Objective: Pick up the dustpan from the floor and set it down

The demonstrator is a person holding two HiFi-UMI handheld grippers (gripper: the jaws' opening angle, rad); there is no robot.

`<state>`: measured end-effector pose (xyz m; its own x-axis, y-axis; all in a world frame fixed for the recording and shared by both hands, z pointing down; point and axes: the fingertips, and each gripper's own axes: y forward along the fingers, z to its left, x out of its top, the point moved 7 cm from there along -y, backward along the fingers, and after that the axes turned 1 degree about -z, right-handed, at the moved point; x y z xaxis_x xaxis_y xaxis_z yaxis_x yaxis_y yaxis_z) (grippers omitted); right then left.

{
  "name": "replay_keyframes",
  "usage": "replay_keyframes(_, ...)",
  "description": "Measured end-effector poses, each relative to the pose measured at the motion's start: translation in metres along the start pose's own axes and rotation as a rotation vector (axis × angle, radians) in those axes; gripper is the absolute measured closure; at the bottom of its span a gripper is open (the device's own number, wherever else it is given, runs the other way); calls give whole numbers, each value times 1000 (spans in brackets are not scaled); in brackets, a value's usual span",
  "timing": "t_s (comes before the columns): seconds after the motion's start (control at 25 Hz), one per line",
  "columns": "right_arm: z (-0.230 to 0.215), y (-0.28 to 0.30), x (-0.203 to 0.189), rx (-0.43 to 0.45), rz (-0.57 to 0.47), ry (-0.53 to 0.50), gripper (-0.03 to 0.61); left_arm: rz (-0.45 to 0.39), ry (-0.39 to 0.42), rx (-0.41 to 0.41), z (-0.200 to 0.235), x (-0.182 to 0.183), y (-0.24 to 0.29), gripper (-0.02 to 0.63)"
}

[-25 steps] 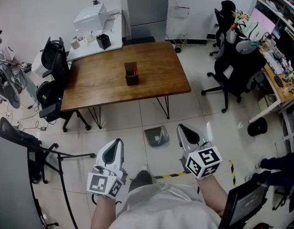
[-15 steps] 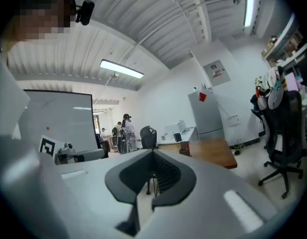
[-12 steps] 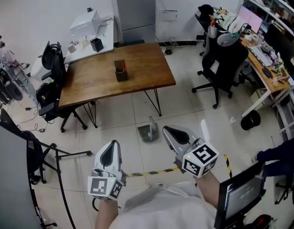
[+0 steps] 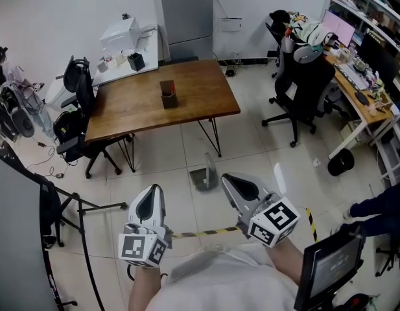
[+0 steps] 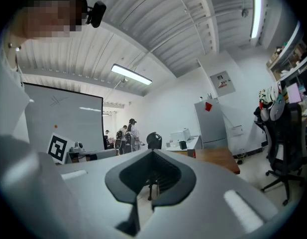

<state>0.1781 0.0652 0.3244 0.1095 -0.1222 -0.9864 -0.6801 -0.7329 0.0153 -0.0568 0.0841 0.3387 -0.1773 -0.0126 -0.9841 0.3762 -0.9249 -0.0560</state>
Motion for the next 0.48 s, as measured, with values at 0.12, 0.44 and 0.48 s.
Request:
replay_keyframes(0.12, 5, -9, 2, -7, -5, -2, 578, -4, 2, 0, -6, 3, -4, 601)
replay_keyframes(0.44, -3, -23, 1, -46, 1, -25, 578, 16, 49, -27, -23, -7, -7, 601)
replay_keyframes(0.48, -5, -25, 0, -52, 2, -25, 578, 20, 51, -34, -26, -8, -6, 601)
